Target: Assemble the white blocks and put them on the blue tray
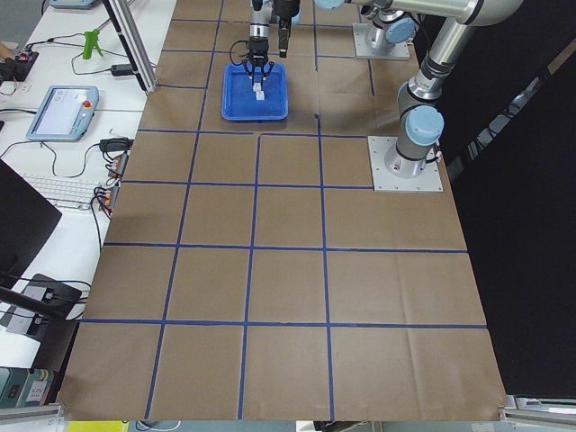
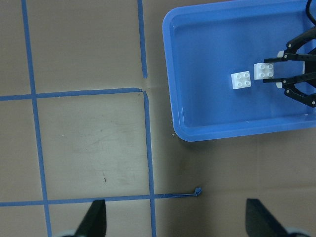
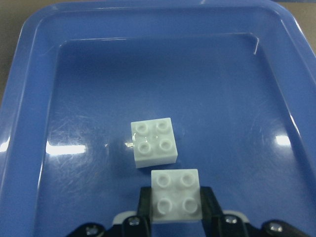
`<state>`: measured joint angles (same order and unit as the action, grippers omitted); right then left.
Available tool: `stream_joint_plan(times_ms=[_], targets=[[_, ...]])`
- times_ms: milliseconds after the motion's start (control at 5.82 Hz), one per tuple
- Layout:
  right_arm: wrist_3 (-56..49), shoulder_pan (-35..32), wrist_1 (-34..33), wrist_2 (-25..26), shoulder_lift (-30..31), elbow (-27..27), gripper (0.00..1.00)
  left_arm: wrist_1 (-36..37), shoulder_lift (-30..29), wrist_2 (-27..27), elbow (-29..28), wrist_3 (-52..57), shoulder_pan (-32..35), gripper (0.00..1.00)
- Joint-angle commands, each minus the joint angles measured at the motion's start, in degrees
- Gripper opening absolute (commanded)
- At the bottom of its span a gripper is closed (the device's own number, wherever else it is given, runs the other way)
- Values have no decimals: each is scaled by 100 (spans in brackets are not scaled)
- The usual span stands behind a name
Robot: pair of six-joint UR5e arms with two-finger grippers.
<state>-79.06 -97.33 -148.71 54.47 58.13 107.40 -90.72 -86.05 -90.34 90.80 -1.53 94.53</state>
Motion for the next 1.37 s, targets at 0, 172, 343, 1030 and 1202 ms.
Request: stream_joint_plan(times_ms=[0, 172, 343, 1030, 1202], targets=[[4, -31, 0, 2, -3, 0, 25, 10, 0, 16, -9, 4, 4, 99], [4, -40, 9, 2, -3, 0, 25, 10, 0, 25, -18, 4, 4, 99], [4, -83, 0, -6, -3, 0, 25, 19, 0, 25, -18, 4, 4, 99], [-4, -84, -17, -6, -3, 132, 25, 10, 26, 25, -18, -5, 4, 99], [-4, -84, -26, -6, -3, 132, 25, 10, 27, 25, -9, 4, 4, 99]])
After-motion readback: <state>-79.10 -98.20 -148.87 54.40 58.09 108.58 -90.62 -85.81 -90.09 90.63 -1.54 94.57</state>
